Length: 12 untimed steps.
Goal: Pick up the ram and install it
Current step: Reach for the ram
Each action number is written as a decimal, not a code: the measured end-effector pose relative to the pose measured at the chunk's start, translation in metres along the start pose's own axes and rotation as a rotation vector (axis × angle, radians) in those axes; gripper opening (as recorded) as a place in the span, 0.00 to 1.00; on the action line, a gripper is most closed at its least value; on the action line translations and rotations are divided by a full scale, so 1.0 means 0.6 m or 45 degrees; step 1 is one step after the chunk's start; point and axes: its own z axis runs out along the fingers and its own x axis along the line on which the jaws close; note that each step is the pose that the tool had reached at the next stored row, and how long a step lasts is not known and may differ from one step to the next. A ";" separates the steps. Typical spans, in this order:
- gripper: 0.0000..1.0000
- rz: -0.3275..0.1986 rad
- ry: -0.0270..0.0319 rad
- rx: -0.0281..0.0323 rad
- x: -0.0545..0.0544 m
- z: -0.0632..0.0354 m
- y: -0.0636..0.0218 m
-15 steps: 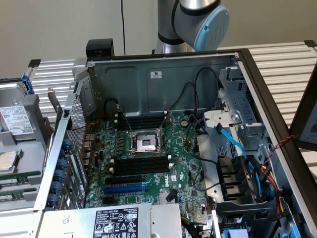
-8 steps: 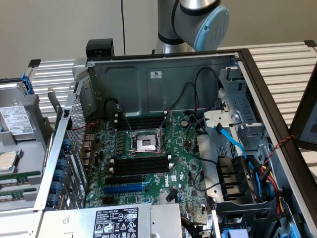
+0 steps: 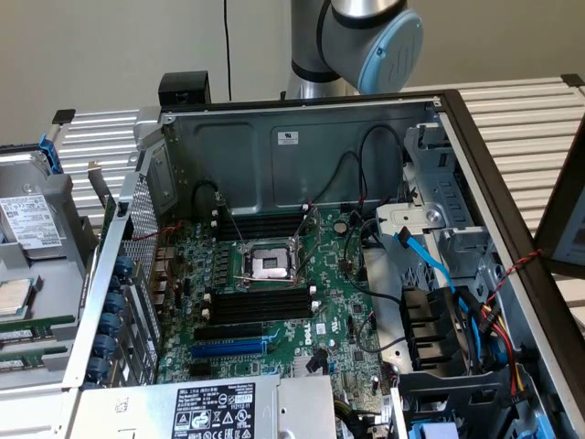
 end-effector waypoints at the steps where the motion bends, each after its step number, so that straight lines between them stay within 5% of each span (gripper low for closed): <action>1: 0.11 -0.024 0.0014 0.0002 0.000 0.000 0.000; 12: 0.11 -0.278 0.0166 0.0022 0.000 0.004 0.000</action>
